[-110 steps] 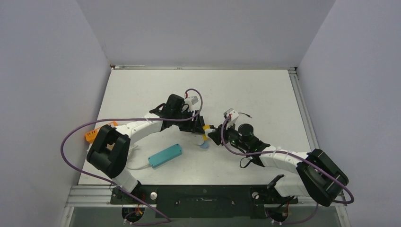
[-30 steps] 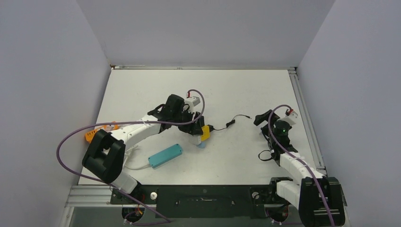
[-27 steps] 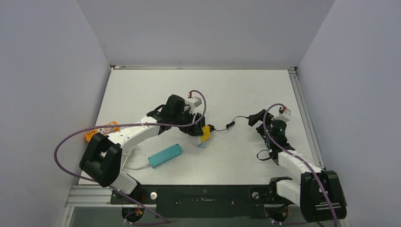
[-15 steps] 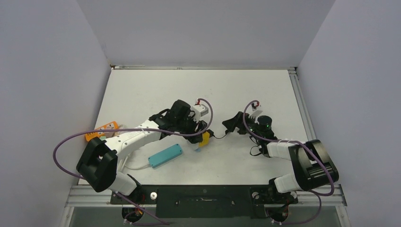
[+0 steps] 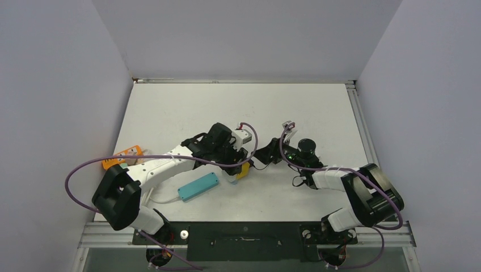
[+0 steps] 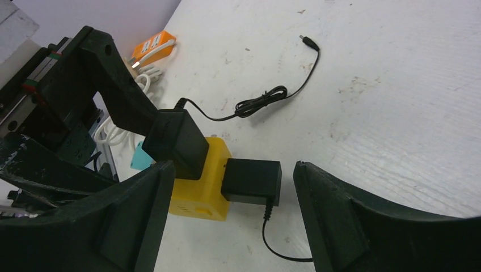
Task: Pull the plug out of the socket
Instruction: Place the plug at the center of the board, then remove the plug from the socket.
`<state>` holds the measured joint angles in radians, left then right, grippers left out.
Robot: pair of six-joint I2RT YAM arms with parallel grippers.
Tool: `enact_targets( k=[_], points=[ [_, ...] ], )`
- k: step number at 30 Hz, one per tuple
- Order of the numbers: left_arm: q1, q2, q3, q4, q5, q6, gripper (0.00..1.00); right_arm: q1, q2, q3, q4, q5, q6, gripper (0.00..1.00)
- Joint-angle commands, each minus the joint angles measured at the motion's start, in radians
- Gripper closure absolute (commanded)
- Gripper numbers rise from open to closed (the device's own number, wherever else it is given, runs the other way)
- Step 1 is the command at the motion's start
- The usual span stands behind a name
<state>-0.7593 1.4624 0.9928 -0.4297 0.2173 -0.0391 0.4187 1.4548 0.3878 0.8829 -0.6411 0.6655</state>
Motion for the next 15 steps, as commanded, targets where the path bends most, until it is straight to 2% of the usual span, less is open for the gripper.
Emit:
enact_targets(
  k=[1,15],
  points=[
    [-0.009,-0.017,0.049,0.058,0.025,0.015,1.0,0.037,0.004,0.029,0.085,-0.011,-0.024,0.23],
    [-0.039,0.036,0.067,0.037,-0.019,-0.002,1.0,0.163,-0.016,0.029,0.064,0.12,-0.069,0.33]
  ],
)
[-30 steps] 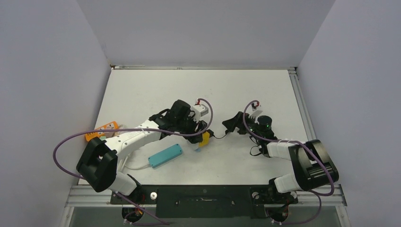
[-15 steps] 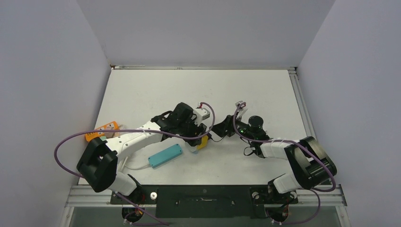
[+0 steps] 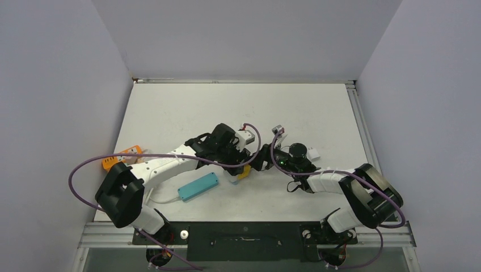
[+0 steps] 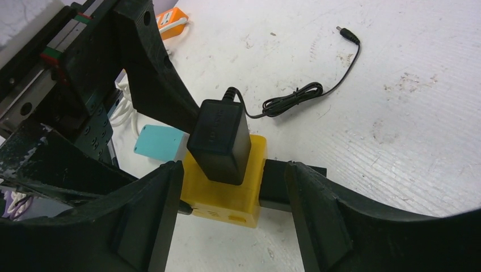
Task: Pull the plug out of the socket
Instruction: Remove the plug from the socket.
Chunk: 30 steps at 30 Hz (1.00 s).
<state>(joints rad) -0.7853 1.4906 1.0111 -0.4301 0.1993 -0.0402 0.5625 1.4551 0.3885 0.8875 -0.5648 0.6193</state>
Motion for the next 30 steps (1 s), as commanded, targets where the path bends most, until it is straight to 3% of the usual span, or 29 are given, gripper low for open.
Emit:
enact_targets(
  k=[1,7,13,15,18,20,25,30],
  points=[
    [-0.017,0.007,0.048,0.039,0.0,0.0,1.0,0.022,-0.012,0.029,0.064,0.047,-0.021,0.34],
    [-0.043,0.026,0.053,0.034,-0.006,0.0,1.0,0.053,-0.005,0.029,0.088,0.074,-0.016,0.42],
    [-0.055,0.03,0.057,0.029,-0.036,-0.003,1.0,0.074,-0.015,0.033,0.05,0.127,-0.036,0.63],
    [-0.054,0.025,0.059,0.029,-0.053,-0.008,0.88,0.081,-0.029,0.031,0.032,0.157,-0.046,0.74],
    [-0.054,0.016,0.057,0.032,-0.075,-0.02,0.47,0.093,-0.065,0.013,0.014,0.222,-0.059,0.93],
    [-0.052,0.005,0.056,0.036,-0.082,-0.029,0.27,0.098,-0.103,-0.011,0.011,0.274,-0.069,0.95],
    [-0.016,-0.067,0.034,0.083,-0.023,-0.067,0.13,0.124,-0.247,-0.086,0.006,0.425,-0.112,0.95],
    [0.119,-0.133,-0.027,0.22,0.215,-0.21,0.09,0.156,-0.356,-0.138,0.008,0.558,-0.169,0.95]
  ],
)
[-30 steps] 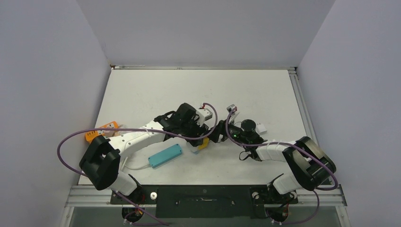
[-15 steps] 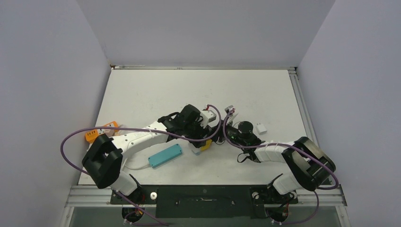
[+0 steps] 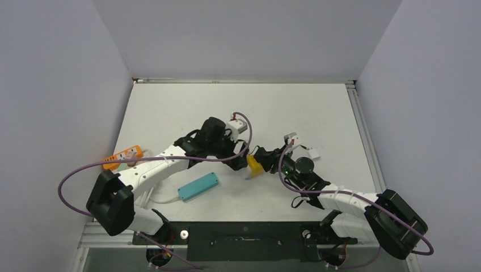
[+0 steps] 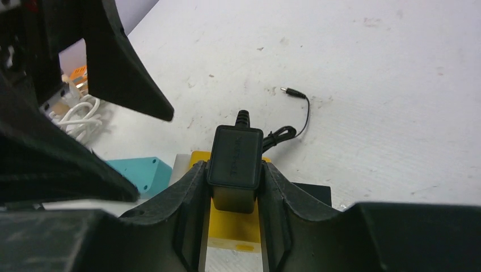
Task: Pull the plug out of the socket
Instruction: Remove the plug from the socket.
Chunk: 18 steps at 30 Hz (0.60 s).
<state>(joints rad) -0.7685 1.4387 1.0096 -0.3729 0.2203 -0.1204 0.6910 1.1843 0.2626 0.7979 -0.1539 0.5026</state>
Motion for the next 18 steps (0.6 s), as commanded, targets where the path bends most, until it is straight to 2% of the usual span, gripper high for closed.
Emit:
enact_targets(
  k=[1,3,6,12,18],
  points=[
    [0.137,-0.081,-0.04,0.205,0.251,-0.178,0.09,0.038,-0.101,-0.015,0.095,0.194,-0.065,0.95],
    [0.195,-0.069,-0.071,0.3,0.372,-0.264,0.09,0.057,-0.125,-0.017,0.088,0.257,-0.094,0.95],
    [0.22,-0.025,-0.096,0.406,0.467,-0.366,0.09,0.092,-0.153,-0.024,0.091,0.333,-0.122,0.95],
    [0.233,0.094,-0.115,0.541,0.595,-0.516,0.09,0.206,-0.187,-0.019,0.109,0.47,-0.195,0.95],
    [0.252,0.141,-0.144,0.674,0.656,-0.628,0.09,0.27,-0.184,-0.012,0.129,0.512,-0.241,0.95]
  ],
)
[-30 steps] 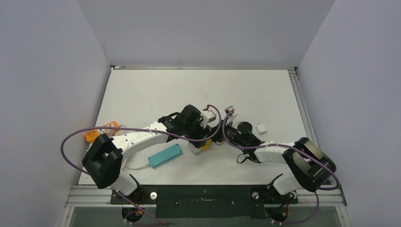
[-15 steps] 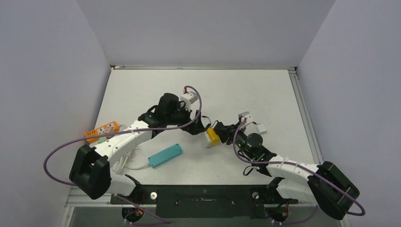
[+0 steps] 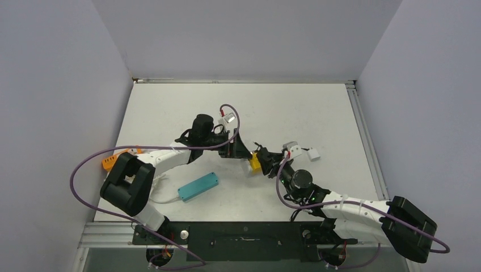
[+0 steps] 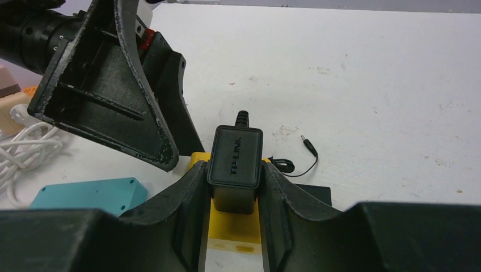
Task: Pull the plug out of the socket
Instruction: Remove the plug from the socket.
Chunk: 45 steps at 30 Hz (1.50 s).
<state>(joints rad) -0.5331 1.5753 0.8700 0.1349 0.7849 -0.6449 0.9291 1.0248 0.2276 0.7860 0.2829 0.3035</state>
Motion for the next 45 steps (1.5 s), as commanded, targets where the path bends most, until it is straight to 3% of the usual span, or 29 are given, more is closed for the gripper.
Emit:
enact_targets(
  k=[1,13,18,22,31,34,41,45],
  points=[
    [0.02,0.005,-0.004,0.158,0.088,-0.098,0.09,0.039,-0.026,0.021,0.144,0.076,-0.044,0.95],
    [0.022,0.042,0.034,0.054,0.094,-0.043,0.09,0.102,-0.088,0.01,0.156,0.103,-0.069,0.95],
    [0.018,0.065,0.048,0.02,0.107,-0.032,0.14,0.118,-0.087,0.013,0.16,0.111,-0.082,0.95],
    [0.012,0.07,0.035,0.091,0.148,-0.076,0.18,0.133,-0.078,0.015,0.163,0.121,-0.095,0.95],
    [-0.017,0.087,0.041,0.111,0.187,-0.083,0.16,0.158,-0.077,0.016,0.175,0.135,-0.112,0.95],
    [-0.019,0.091,0.041,0.118,0.195,-0.09,0.22,0.162,-0.074,0.015,0.176,0.143,-0.115,0.95],
    [-0.015,0.102,0.026,0.185,0.213,-0.138,0.52,0.162,-0.039,0.015,0.171,0.158,-0.109,0.95],
    [-0.001,0.102,0.023,0.187,0.204,-0.138,0.62,0.161,-0.006,0.013,0.161,0.184,-0.08,0.87]
  ],
)
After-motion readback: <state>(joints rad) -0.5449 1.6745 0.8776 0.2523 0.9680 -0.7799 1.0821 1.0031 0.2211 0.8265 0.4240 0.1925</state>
